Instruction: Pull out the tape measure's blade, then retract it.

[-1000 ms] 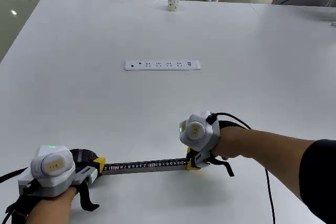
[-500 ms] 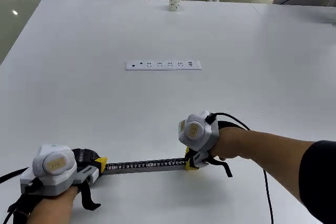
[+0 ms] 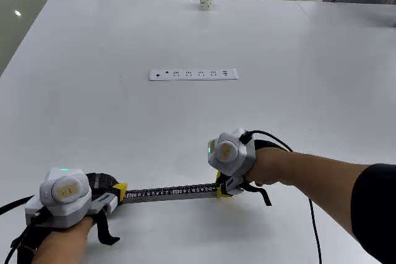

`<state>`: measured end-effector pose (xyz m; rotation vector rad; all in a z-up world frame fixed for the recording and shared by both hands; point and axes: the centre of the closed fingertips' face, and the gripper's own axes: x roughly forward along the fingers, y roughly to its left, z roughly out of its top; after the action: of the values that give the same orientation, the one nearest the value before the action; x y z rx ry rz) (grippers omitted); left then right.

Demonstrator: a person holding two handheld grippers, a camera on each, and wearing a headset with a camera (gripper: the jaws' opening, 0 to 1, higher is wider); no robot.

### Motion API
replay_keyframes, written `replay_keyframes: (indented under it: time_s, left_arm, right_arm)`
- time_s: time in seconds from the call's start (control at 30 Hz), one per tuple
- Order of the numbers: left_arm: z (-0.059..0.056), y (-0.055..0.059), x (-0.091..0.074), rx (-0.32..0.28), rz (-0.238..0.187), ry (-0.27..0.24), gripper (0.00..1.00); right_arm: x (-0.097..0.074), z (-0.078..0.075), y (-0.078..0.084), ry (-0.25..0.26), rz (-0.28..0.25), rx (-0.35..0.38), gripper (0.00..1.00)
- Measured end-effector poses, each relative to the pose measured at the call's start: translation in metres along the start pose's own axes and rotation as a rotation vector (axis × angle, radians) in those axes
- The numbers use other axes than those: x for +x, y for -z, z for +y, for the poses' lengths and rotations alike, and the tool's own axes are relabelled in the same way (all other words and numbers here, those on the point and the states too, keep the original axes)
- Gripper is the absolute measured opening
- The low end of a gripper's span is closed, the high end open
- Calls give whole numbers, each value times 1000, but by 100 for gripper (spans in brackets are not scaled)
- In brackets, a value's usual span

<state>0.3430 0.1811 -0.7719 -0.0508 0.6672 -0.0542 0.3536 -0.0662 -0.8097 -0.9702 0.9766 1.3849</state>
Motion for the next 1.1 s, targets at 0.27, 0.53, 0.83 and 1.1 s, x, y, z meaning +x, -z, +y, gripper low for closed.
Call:
replay_keyframes:
  time_s: [0.27, 0.53, 0.83, 1.1]
  left_arm:
    - [0, 0, 1, 0, 3, 0, 61]
    - [1, 0, 1, 0, 2, 0, 61]
    - [1, 0, 2, 3, 9, 4, 61]
    - [1, 0, 3, 1, 10, 3, 61]
  right_arm:
    - [2, -1, -3, 0, -6, 4, 10]
    - [3, 0, -7, 11, -9, 2, 10]
    - [4, 0, -12, 12, -13, -5, 10]
    - [6, 0, -15, 13, -17, 3, 10]
